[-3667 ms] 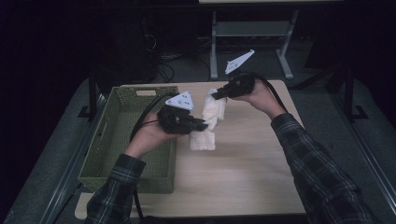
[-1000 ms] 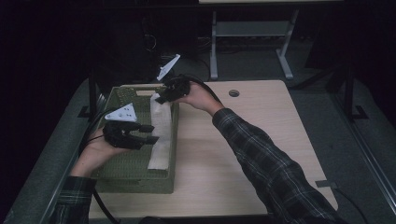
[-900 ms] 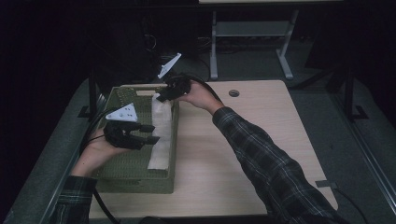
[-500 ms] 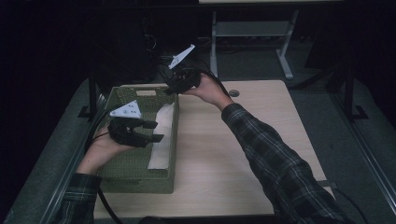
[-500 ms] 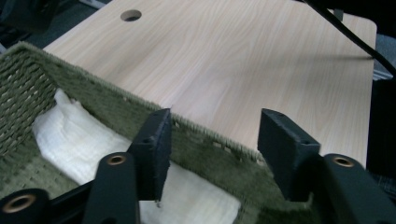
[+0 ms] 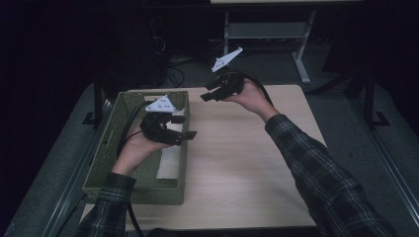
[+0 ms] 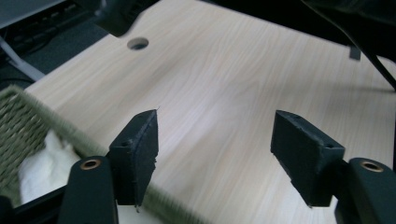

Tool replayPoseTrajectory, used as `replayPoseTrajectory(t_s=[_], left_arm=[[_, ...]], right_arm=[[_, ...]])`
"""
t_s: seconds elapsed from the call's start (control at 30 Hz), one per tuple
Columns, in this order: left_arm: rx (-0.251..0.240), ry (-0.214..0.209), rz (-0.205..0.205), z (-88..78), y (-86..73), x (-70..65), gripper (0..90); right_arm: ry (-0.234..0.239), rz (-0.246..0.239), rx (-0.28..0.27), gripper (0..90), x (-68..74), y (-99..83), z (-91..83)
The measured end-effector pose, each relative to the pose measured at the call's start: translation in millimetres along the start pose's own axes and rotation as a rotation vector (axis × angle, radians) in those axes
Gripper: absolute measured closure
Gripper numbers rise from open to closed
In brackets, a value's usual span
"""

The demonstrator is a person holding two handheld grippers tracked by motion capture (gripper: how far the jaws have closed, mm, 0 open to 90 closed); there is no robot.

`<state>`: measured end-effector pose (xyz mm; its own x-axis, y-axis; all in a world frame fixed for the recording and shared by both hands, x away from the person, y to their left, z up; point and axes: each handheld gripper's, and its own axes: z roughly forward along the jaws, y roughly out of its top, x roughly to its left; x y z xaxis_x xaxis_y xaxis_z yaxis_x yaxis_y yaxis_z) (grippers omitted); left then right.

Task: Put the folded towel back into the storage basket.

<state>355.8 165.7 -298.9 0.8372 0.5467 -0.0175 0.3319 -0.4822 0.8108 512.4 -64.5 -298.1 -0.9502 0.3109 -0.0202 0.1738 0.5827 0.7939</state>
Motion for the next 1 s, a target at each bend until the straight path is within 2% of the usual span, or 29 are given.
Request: replayPoseTrajectory(t_s=[0.2,0.23,0.4,0.53,0.67,0.83,1.0], left_arm=[[0.026,0.058,0.003,21.9,12.4,-13.3,27.9],[0.018,0.063,-0.015,26.5,14.4,-18.3,27.7],[0.028,0.071,-0.006,41.7,21.5,-32.6,26.0],[0.011,0.083,-0.023,55.0,24.0,-43.4,26.0],[0.004,0.088,-0.028,70.6,22.6,-53.9,25.6],[0.001,0.085,-0.028,90.4,15.2,-68.6,25.2],[0.028,0.086,-0.003,109.4,5.1,-80.2,24.9]], right_arm=[[-0.011,0.025,-0.011,37.8,-1.5,-26.9,-23.1],[-0.014,0.028,-0.015,37.3,-1.2,-30.2,-25.8],[-0.032,0.027,-0.025,34.7,3.1,-50.7,-44.9],[-0.052,0.032,-0.043,33.3,7.9,-64.7,-59.4],[-0.067,0.052,-0.059,31.9,12.9,-79.9,-71.4],[-0.077,0.063,-0.059,30.8,18.6,-101.9,-77.8],[-0.081,0.098,-0.063,29.9,22.6,-127.9,-82.0]])
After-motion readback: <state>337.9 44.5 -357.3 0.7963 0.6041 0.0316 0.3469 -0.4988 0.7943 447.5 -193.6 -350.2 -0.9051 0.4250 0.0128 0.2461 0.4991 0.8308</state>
